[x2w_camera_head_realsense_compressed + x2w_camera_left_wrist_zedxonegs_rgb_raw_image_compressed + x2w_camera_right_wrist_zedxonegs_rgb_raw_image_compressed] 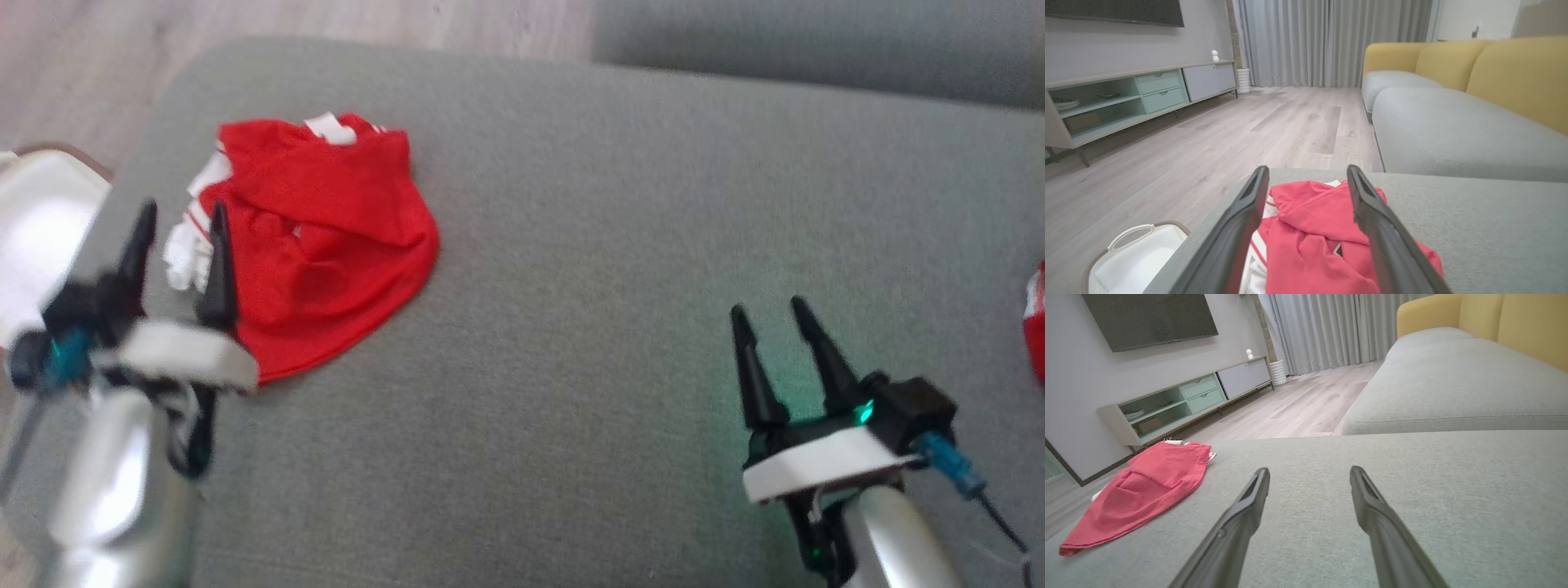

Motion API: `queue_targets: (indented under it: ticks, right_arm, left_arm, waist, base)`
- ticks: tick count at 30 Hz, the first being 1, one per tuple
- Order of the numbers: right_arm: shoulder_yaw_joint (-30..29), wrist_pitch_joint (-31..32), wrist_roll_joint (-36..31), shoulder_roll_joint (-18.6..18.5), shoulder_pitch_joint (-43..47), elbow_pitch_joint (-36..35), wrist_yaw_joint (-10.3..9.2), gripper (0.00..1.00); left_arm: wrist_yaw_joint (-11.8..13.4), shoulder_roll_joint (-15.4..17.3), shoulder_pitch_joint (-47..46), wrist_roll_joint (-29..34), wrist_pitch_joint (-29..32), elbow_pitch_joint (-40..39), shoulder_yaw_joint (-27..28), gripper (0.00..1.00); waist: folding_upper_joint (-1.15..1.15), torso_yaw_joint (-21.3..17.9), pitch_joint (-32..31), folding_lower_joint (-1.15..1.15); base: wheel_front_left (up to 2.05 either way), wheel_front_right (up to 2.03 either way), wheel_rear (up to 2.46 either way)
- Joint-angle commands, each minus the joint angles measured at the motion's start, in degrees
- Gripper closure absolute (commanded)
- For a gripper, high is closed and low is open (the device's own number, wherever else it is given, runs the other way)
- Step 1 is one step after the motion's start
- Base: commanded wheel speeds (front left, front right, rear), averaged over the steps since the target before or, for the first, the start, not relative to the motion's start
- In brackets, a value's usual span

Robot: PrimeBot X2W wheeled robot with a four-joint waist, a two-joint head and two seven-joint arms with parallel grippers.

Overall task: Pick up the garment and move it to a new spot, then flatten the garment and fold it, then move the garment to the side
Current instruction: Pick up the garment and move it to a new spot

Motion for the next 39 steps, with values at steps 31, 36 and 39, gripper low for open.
queue_targets:
  ticks: [31,36,39]
  right_arm:
    - [-2.08,-0.63,-2.19,0.0,-7.73,-5.48,-0.04,0.0]
    - [-2.08,-0.63,-1.73,0.0,-7.32,-5.18,-0.04,0.0]
    - [-2.09,-0.63,-1.34,0.0,-7.0,-5.04,-0.04,0.0]
  left_arm:
    - [-0.84,17.87,-24.14,-32.81,23.15,15.74,-37.79,1.0]
    - [-0.84,18.5,-25.37,-33.76,13.51,15.03,-37.79,1.0]
    - [-0.84,18.65,-25.61,-33.84,10.17,14.71,-37.64,1.0]
  waist:
    - [0.0,-8.71,12.36,-0.01]
    - [0.0,-8.58,10.41,-0.01]
    - [0.0,-8.51,9.47,-0.01]
  base:
    - [0.0,0.0,0.0]
    - [0.0,0.0,0.0]
    - [0.0,0.0,0.0]
